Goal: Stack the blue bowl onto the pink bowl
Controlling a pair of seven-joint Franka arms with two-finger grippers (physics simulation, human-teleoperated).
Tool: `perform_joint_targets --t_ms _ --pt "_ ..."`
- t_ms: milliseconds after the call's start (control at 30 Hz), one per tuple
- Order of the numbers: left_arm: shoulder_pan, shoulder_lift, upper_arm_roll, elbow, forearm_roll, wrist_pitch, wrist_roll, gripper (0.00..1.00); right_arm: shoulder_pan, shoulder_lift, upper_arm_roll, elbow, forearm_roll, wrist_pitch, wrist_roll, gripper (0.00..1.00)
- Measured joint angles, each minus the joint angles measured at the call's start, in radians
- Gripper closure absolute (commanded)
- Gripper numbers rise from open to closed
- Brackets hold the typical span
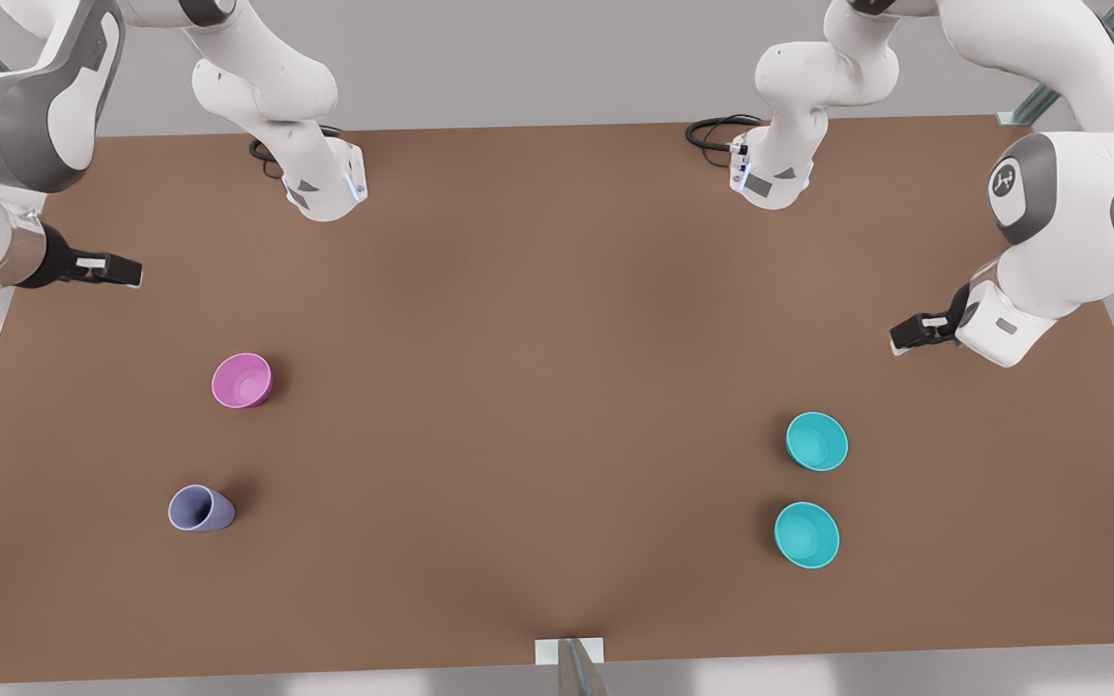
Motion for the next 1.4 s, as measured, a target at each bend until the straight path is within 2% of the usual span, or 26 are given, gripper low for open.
perform_joint_targets --t_ms 67,167,367,500,800,933,1167,1200,1267,1367,1400 --pt "0.000 0.000 0.000 0.000 0.005 0.001 0.000 0.00 -0.001 0.019 0.000 -0.001 -0.001 0.004 0.000 0.00" --pt "-0.001 -0.002 0.001 0.002 0.009 0.002 -0.001 0.00 -0.010 0.145 0.000 -0.091 -0.012 0.045 0.000 0.00" --pt "0.003 -0.025 -0.015 0.011 0.004 -0.020 0.003 0.00 -0.017 0.325 0.001 -0.211 -0.002 0.318 0.001 0.00" --pt "-0.004 -0.022 -0.007 0.026 -0.003 -0.028 0.018 0.00 -0.083 0.271 0.001 -0.523 0.011 0.605 0.001 0.00" --pt "-0.003 -0.012 -0.011 0.019 -0.007 -0.053 0.053 0.00 -0.162 0.217 -0.019 -0.814 0.056 0.999 0.001 0.00" --pt "0.000 -0.011 -0.012 0.020 -0.007 -0.066 0.063 0.00 -0.165 0.202 -0.046 -0.885 0.063 1.073 0.001 0.00" --pt "-0.001 -0.019 -0.016 0.020 -0.007 -0.091 0.077 0.00 -0.168 0.279 -0.050 -0.887 0.069 1.128 0.004 0.00" --pt "-0.001 -0.019 -0.016 0.020 -0.007 -0.094 0.078 0.00 -0.168 0.288 -0.051 -0.886 0.069 1.131 0.005 0.11" --pt "0.000 -0.019 -0.016 0.020 -0.007 -0.098 0.081 0.00 -0.168 0.296 -0.051 -0.883 0.070 1.136 0.004 0.47" --pt "0.000 -0.019 -0.017 0.020 -0.007 -0.104 0.085 0.00 -0.167 0.298 -0.050 -0.852 0.073 1.122 0.002 0.74" --pt "0.000 -0.020 -0.017 0.020 -0.007 -0.106 0.086 0.00 -0.166 0.298 -0.050 -0.845 0.077 1.113 -0.002 0.79"
